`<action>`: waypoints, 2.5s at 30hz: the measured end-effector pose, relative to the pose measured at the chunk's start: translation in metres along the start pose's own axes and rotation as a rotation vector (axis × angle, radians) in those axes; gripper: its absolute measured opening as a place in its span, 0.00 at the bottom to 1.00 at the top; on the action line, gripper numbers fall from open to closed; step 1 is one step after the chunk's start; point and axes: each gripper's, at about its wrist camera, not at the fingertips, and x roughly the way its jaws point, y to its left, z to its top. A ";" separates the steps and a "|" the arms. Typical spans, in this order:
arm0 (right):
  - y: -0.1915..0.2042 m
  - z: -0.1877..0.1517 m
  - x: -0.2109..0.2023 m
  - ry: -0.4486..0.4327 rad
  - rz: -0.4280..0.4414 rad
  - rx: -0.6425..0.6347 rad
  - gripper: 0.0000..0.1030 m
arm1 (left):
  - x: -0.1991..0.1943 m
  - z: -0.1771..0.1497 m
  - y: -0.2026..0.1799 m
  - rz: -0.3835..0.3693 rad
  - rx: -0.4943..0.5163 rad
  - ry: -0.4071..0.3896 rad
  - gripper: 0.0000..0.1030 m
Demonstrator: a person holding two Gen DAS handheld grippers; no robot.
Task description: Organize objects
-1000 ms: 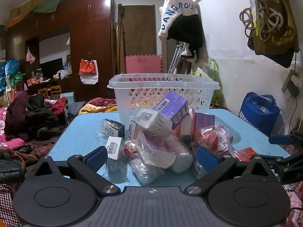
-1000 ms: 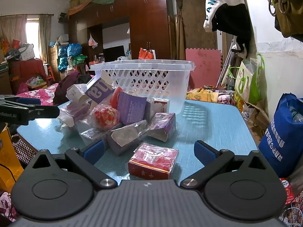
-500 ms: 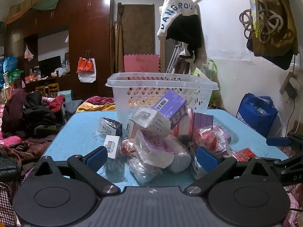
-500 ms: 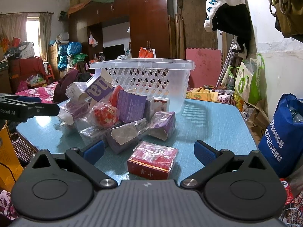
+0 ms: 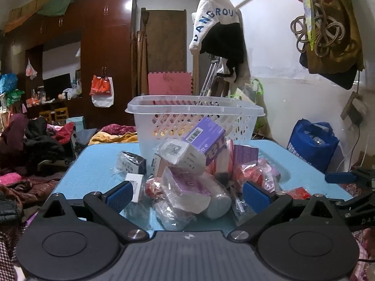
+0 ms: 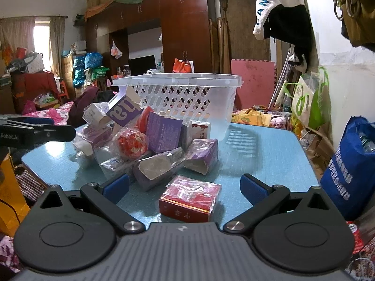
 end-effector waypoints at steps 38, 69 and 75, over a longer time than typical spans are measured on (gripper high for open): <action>-0.007 -0.035 0.025 -0.022 0.010 -0.002 1.00 | 0.040 -0.016 0.073 0.153 -0.034 -0.016 0.80; -0.024 0.112 0.057 -0.144 0.057 -0.070 0.66 | 0.058 0.084 0.076 0.058 -0.079 -0.143 0.41; -0.029 0.154 0.129 -0.053 0.021 -0.074 0.66 | 0.131 0.134 0.067 -0.015 -0.101 -0.015 0.41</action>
